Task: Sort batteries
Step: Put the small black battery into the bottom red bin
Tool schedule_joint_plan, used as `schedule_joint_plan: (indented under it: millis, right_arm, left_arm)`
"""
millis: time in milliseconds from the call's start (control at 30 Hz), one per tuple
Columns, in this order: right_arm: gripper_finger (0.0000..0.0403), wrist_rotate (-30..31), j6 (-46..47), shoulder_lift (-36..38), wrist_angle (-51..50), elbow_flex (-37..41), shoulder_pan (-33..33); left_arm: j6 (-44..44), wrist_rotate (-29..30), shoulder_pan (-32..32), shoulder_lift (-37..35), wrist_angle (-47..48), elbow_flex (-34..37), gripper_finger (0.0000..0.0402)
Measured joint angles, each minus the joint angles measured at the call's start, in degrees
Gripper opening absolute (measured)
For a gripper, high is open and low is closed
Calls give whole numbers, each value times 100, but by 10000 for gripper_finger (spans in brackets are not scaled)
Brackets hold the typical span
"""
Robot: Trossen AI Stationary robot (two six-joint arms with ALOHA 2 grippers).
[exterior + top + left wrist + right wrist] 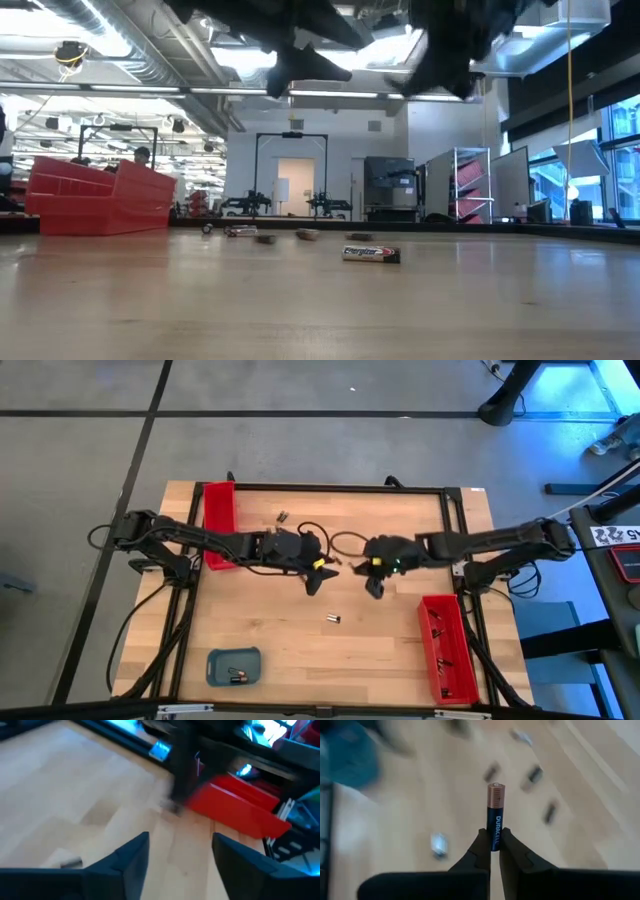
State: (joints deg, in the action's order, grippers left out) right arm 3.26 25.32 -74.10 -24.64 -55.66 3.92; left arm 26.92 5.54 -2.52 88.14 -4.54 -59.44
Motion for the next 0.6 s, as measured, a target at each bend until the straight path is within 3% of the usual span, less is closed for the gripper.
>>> schedule_joint_plan:
  millis: [133, 267, 433, 600]
  right_arm:
    - [13, 270, 348, 2, 811, -2, 513]
    - [11, 713, 664, 2, 1127, -9, 857]
    - [11, 1163, 1303, 191, 691, -149, 1242]
    - [10, 2216, 2218, 756, -254, -287, 2033]
  left_arm:
    - [1, -76, 50, 0, -318, 0, 247]
    - [-64, -471, 24, 0, -803, 0, 254]
    - [-68, -597, -58, 0, -1205, 0, 231]
    - [-35, -601, -99, 0, -1280, 0, 219]
